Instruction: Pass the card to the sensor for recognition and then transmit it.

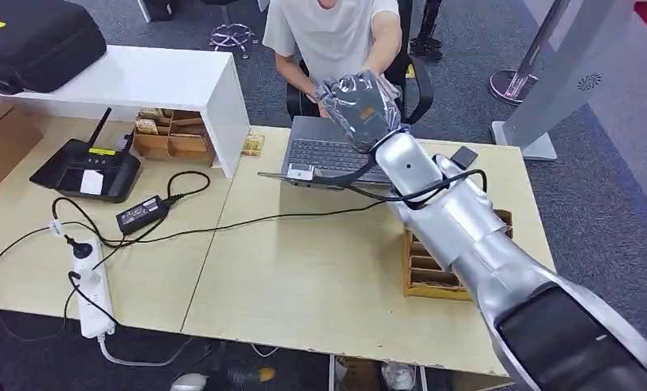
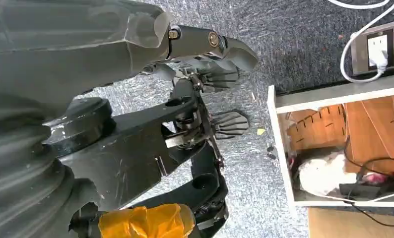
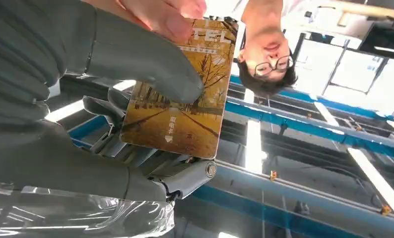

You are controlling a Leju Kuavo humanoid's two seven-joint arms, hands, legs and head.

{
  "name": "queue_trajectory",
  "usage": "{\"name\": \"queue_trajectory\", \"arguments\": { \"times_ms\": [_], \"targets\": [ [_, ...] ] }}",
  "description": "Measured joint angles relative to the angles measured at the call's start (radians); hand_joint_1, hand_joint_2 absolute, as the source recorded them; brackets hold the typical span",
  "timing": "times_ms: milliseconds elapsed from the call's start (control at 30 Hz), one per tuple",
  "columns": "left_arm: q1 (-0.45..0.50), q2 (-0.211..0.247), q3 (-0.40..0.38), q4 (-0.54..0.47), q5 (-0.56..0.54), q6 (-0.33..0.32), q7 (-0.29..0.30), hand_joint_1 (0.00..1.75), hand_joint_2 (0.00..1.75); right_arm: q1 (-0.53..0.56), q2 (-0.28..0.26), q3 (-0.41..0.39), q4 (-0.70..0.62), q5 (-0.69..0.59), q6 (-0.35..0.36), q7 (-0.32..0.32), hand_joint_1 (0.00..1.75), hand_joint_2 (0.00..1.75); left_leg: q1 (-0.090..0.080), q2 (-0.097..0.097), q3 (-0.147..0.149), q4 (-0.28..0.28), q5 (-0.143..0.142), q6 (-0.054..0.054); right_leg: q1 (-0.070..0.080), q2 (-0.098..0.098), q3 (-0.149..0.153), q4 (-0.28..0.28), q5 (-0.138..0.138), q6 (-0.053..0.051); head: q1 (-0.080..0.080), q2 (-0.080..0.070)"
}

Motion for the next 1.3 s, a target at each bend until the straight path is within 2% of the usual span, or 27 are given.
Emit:
{"name": "queue_trajectory", "arguments": {
  "times_ms": [233,333,667,700,1000,1300],
  "targets": [
    [-0.002,-0.003,-0.006,0.000,0.013,-0.002,0.002,0.00,1.75,0.014,0.028,0.027,0.021,0.013,0.006,0.015,1.75,1.75,-0.001,0.000,-0.003,0.001,0.001,0.001,-0.001,0.000,-0.003,0.000,0.001,0.001,0.000,0.000],
    [-0.001,-0.006,-0.006,0.000,0.044,-0.024,-0.004,0.00,1.75,0.019,0.034,0.034,0.026,0.006,0.001,0.011,1.75,1.75,-0.001,0.000,-0.005,0.001,0.001,0.002,-0.001,0.000,-0.004,0.000,0.001,0.001,0.000,0.000],
    [0.002,-0.010,-0.006,0.003,0.071,-0.035,-0.035,0.00,1.75,0.028,0.034,0.047,0.037,-0.010,-0.007,0.002,1.75,1.75,0.000,0.001,-0.012,0.003,0.002,0.003,-0.001,0.000,-0.011,0.000,0.002,0.003,0.000,0.000],
    [0.002,-0.010,-0.006,0.003,0.071,-0.035,-0.035,0.00,1.75,0.029,0.034,0.048,0.039,-0.010,-0.006,0.002,0.00,1.75,0.000,0.001,-0.012,0.003,0.002,0.003,-0.001,0.001,-0.011,0.000,0.002,0.003,0.000,0.000],
    [0.002,-0.010,-0.006,0.004,0.094,-0.052,-0.029,0.00,1.75,0.029,0.032,0.057,0.040,-0.028,-0.013,0.005,0.00,1.75,0.000,0.001,-0.012,0.003,0.002,0.003,-0.001,0.001,-0.012,-0.001,0.003,0.004,0.000,0.000],
    [0.001,-0.008,-0.006,0.006,0.114,-0.060,-0.024,0.00,1.75,0.020,-0.016,0.056,0.037,-0.048,-0.014,0.004,0.00,1.75,0.000,0.003,-0.012,0.004,0.002,0.003,-0.001,0.003,-0.012,-0.001,0.004,0.005,0.000,0.000]
  ]
}}
